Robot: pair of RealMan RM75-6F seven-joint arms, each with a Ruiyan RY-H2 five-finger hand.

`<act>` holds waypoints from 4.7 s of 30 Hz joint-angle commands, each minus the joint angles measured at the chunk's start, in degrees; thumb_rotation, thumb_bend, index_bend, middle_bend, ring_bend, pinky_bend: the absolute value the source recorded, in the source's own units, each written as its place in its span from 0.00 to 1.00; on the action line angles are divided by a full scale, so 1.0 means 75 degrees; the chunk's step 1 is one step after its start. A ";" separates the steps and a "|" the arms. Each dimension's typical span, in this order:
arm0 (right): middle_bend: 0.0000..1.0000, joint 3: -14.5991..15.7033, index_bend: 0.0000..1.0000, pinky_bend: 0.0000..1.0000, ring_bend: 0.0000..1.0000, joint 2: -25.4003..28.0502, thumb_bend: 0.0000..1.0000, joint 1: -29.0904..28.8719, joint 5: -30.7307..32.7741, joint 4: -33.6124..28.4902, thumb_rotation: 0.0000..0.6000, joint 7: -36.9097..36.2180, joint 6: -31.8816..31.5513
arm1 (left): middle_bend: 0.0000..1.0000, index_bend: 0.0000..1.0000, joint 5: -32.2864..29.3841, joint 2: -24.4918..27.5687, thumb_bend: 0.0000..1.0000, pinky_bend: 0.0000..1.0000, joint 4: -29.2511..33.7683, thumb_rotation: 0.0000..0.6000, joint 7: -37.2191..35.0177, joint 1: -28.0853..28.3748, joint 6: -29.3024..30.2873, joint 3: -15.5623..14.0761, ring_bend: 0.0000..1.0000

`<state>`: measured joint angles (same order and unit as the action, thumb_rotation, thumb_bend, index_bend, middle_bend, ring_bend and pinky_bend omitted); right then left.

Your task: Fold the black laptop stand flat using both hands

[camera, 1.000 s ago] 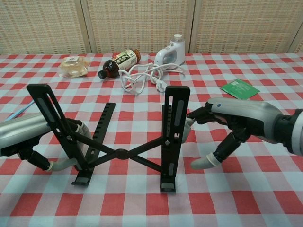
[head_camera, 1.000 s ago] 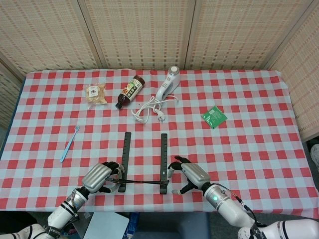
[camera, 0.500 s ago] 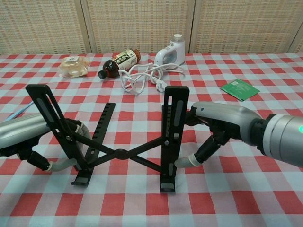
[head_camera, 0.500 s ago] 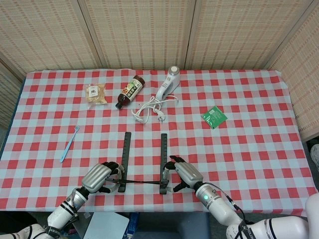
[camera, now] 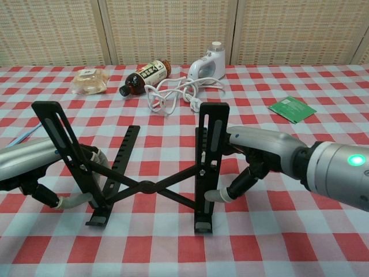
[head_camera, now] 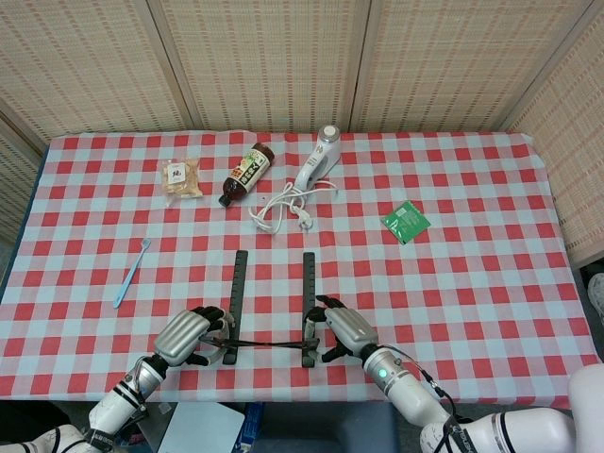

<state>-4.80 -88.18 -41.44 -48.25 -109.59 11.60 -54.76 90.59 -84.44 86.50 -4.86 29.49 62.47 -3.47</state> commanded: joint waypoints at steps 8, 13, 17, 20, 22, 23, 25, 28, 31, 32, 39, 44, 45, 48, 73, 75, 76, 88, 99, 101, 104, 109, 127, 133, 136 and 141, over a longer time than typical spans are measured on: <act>0.30 0.0040 0.53 0.03 0.02 0.0000 0.29 0.0040 -0.0001 -0.0047 1.00 0.0094 -0.0012 | 0.31 0.56 0.0007 -0.0005 0.35 0.34 -0.0042 1.00 -0.0042 -0.0003 -0.0001 -0.0007 0.26; 0.31 0.0050 0.54 0.03 0.02 0.0003 0.30 0.0084 -0.0036 -0.0056 1.00 0.0130 -0.0070 | 0.31 0.56 0.0012 -0.0012 0.35 0.34 -0.0049 1.00 -0.0055 0.0001 -0.0002 -0.0003 0.26; 0.32 0.0044 0.55 0.03 0.03 -0.0007 0.31 0.0098 -0.0053 -0.0065 1.00 0.0145 -0.0067 | 0.31 0.56 0.0016 -0.0024 0.35 0.34 -0.0053 1.00 -0.0047 0.0007 -0.0006 0.0001 0.26; 0.32 0.0038 0.56 0.03 0.03 -0.0028 0.33 0.0108 -0.0063 -0.0058 1.00 0.0159 -0.0077 | 0.31 0.56 0.0009 -0.0029 0.35 0.34 -0.0055 1.00 -0.0060 0.0007 -0.0002 0.0009 0.26; 0.33 0.0035 0.57 0.03 0.04 -0.0044 0.33 0.0118 -0.0069 -0.0051 1.00 0.0161 -0.0081 | 0.31 0.56 0.0012 -0.0024 0.35 0.34 -0.0056 1.00 -0.0064 0.0007 0.0001 0.0010 0.26; 0.33 0.0032 0.57 0.03 0.04 -0.0048 0.33 0.0124 -0.0073 -0.0053 1.00 0.0158 -0.0079 | 0.31 0.56 0.0017 -0.0023 0.35 0.34 -0.0055 1.00 -0.0072 0.0007 0.0005 0.0007 0.26; 0.33 0.0038 0.57 0.03 0.04 -0.0059 0.33 0.0134 -0.0094 -0.0042 1.00 0.0173 -0.0092 | 0.31 0.56 0.0027 -0.0016 0.35 0.34 -0.0053 1.00 -0.0073 0.0007 0.0008 0.0002 0.26; 0.32 0.0058 0.57 0.03 0.04 -0.0035 0.33 0.0148 -0.0123 -0.0063 1.00 0.0172 -0.0060 | 0.31 0.54 0.0056 0.0007 0.35 0.34 -0.0032 1.00 -0.0075 0.0003 0.0019 -0.0020 0.26; 0.29 0.0057 0.56 0.03 0.04 0.0062 0.31 0.0162 -0.0169 -0.0139 1.00 0.0102 0.0025 | 0.31 0.46 0.0104 0.0066 0.35 0.34 0.0034 1.00 -0.0089 -0.0008 0.0042 -0.0060 0.26; 0.29 0.0040 0.55 0.03 0.04 0.0110 0.30 0.0169 -0.0199 -0.0183 1.00 0.0050 0.0063 | 0.31 0.41 0.0108 0.0109 0.35 0.34 0.0084 1.00 -0.0066 -0.0010 0.0032 -0.0078 0.26; 0.23 -0.0050 0.30 0.03 0.04 0.0417 0.18 0.0203 -0.0495 -0.0454 1.00 -0.0121 0.0130 | 0.22 0.10 0.0073 0.0535 0.35 0.30 0.0688 1.00 0.0220 -0.0004 -0.0065 -0.0157 0.20; 0.17 -0.0198 0.15 0.03 0.02 0.0614 0.11 0.0255 -0.0823 -0.0717 1.00 -0.0351 0.0097 | 0.14 0.00 0.0140 0.0894 0.35 0.27 0.1129 1.00 0.0227 -0.0113 0.0185 -0.0169 0.14; 0.16 -0.0226 0.12 0.03 0.02 0.0628 0.10 0.0269 -0.0905 -0.0758 1.00 -0.0394 0.0072 | 0.13 0.00 0.0154 0.0977 0.35 0.27 0.1202 1.00 0.0222 -0.0135 0.0238 -0.0170 0.14; 0.13 -0.0304 0.07 0.03 0.01 0.0609 0.09 0.0314 -0.1206 -0.0830 1.00 -0.0470 -0.0063 | 0.11 0.00 0.0197 0.1304 0.35 0.26 0.1468 1.00 0.0246 -0.0213 0.0406 -0.0182 0.12; 0.00 -0.1645 0.00 0.00 0.00 -0.0844 0.12 0.0264 -0.1557 0.0765 1.00 0.0354 -0.2140 | 0.10 0.00 0.0284 0.2515 0.35 0.25 0.1890 1.00 0.0264 -0.0685 0.1269 0.0108 0.11; 0.00 -0.1668 0.00 0.00 0.00 -0.0755 0.12 0.0329 -0.2072 0.0835 1.00 0.0305 -0.2421 | 0.10 0.00 0.0252 0.2542 0.35 0.25 0.1854 1.00 0.0257 -0.0663 0.1238 0.0163 0.11; 0.00 -0.1653 0.00 0.00 0.00 -0.0693 0.12 0.0355 -0.2312 0.0856 1.00 0.0287 -0.2516 | 0.10 0.00 0.0255 0.2524 0.35 0.25 0.1822 1.00 0.0252 -0.0648 0.1230 0.0190 0.11; 0.00 -0.0307 0.00 0.00 0.00 0.0789 0.11 0.0513 -0.4474 0.0515 1.00 0.0253 -0.1719 | 0.10 0.00 0.0659 0.1745 0.35 0.25 0.0141 1.00 0.1019 0.0331 0.0468 0.0735 0.11; 0.00 0.0333 0.00 0.00 0.00 0.0927 0.00 0.0299 -0.6023 0.1379 1.00 0.0809 -0.1350 | 0.05 0.00 0.0793 0.0429 0.25 0.24 -0.1750 1.00 0.2219 0.1251 -0.0312 0.0970 0.09; 0.00 0.0411 0.00 0.00 0.00 0.0843 0.00 0.0258 -0.6225 0.1613 1.00 0.0931 -0.1293 | 0.04 0.00 0.0842 0.0171 0.25 0.23 -0.2159 1.00 0.2285 0.1381 -0.0380 0.0946 0.09; 0.00 0.0502 0.00 0.00 0.00 0.0684 0.00 0.0231 -0.6408 0.1922 1.00 0.1031 -0.1233 | 0.02 0.00 0.0908 -0.0207 0.25 0.23 -0.2745 1.00 0.2156 0.1512 -0.0368 0.0892 0.08; 0.00 0.0621 0.00 0.00 0.00 0.0420 0.00 0.0209 -0.6683 0.2445 1.00 0.1187 -0.1204 | 0.00 0.00 0.0902 -0.0745 0.22 0.22 -0.3607 1.00 0.1972 0.1691 -0.0447 0.0811 0.02; 0.00 0.0860 0.00 0.00 0.00 -0.0771 0.00 0.0261 -0.7179 0.4647 1.00 0.1106 -0.1382 | 0.00 0.00 0.0639 -0.1603 0.22 0.20 -0.4853 1.00 0.1287 0.1936 -0.0537 0.0582 0.00; 0.00 0.0864 0.00 0.00 0.00 -0.1122 0.00 0.0205 -0.7246 0.5211 1.00 0.1053 -0.1381 | 0.00 0.00 0.0577 -0.1666 0.22 0.20 -0.4899 1.00 0.1278 0.1970 -0.0526 0.0536 0.00; 0.00 0.0838 0.00 0.00 0.00 -0.1307 0.00 0.0163 -0.7253 0.5457 1.00 0.0987 -0.1384 | 0.00 0.00 0.0506 -0.1700 0.22 0.20 -0.4903 1.00 0.1241 0.1975 -0.0535 0.0536 0.00; 0.00 0.0805 0.00 0.00 0.00 -0.1571 0.00 0.0096 -0.7273 0.5857 1.00 0.0977 -0.1389 | 0.00 0.00 0.0482 -0.1744 0.22 0.20 -0.4931 1.00 0.1163 0.1980 -0.0510 0.0485 0.00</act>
<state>1.38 -99.29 -40.50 -102.78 -66.45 19.06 -65.17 94.20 -97.48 49.56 3.90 44.33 58.62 0.21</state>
